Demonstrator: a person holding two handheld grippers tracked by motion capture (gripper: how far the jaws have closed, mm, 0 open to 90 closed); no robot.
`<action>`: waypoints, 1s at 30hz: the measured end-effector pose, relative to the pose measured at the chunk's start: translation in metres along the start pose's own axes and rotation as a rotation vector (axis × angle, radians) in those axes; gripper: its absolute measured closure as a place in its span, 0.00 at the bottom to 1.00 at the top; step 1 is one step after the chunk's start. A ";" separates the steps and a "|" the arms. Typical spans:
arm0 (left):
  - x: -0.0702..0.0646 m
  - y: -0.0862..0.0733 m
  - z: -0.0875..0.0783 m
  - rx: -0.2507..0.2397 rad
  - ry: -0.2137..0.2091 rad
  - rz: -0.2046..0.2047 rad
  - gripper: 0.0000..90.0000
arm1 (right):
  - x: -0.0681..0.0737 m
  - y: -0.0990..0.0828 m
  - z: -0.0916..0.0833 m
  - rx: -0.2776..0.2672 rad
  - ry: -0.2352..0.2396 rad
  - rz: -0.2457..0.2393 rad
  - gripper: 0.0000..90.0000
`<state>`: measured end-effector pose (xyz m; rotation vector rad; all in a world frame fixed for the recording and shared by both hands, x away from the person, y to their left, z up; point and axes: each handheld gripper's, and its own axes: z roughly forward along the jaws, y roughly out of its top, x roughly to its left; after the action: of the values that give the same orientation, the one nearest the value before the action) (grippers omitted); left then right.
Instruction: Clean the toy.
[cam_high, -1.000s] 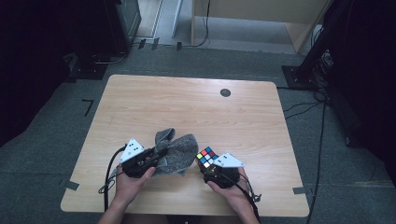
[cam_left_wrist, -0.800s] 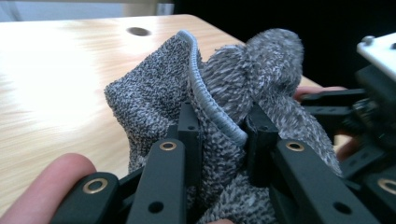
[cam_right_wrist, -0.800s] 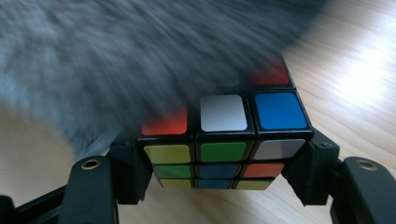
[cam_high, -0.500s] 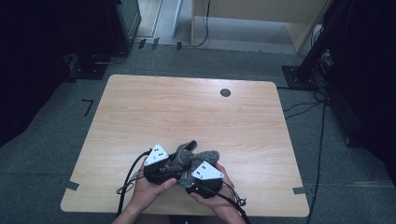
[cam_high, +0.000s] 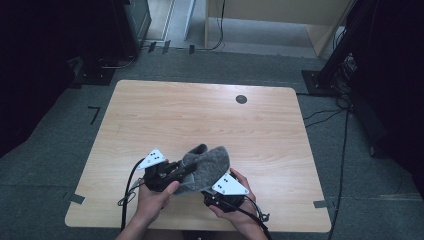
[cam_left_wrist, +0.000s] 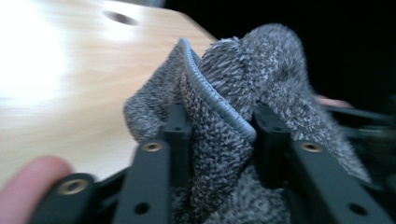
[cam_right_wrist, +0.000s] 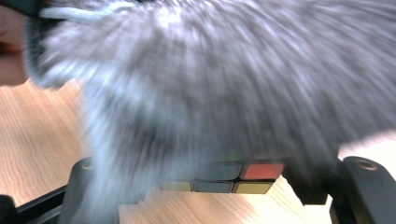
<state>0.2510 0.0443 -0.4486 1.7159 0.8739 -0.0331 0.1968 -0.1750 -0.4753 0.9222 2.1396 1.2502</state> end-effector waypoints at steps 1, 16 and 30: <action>-0.004 -0.001 0.004 0.026 0.003 0.011 0.61 | 0.002 0.000 0.001 0.000 0.002 -0.013 0.38; -0.008 0.004 -0.006 -0.005 0.013 0.023 0.60 | 0.007 0.000 0.000 -0.018 -0.010 -0.052 0.38; -0.008 0.002 -0.007 0.000 0.002 0.064 0.79 | 0.005 0.000 -0.002 -0.016 -0.029 -0.062 0.38</action>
<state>0.2437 0.0460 -0.4408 1.7431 0.8205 0.0117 0.1924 -0.1726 -0.4747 0.8556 2.1164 1.2144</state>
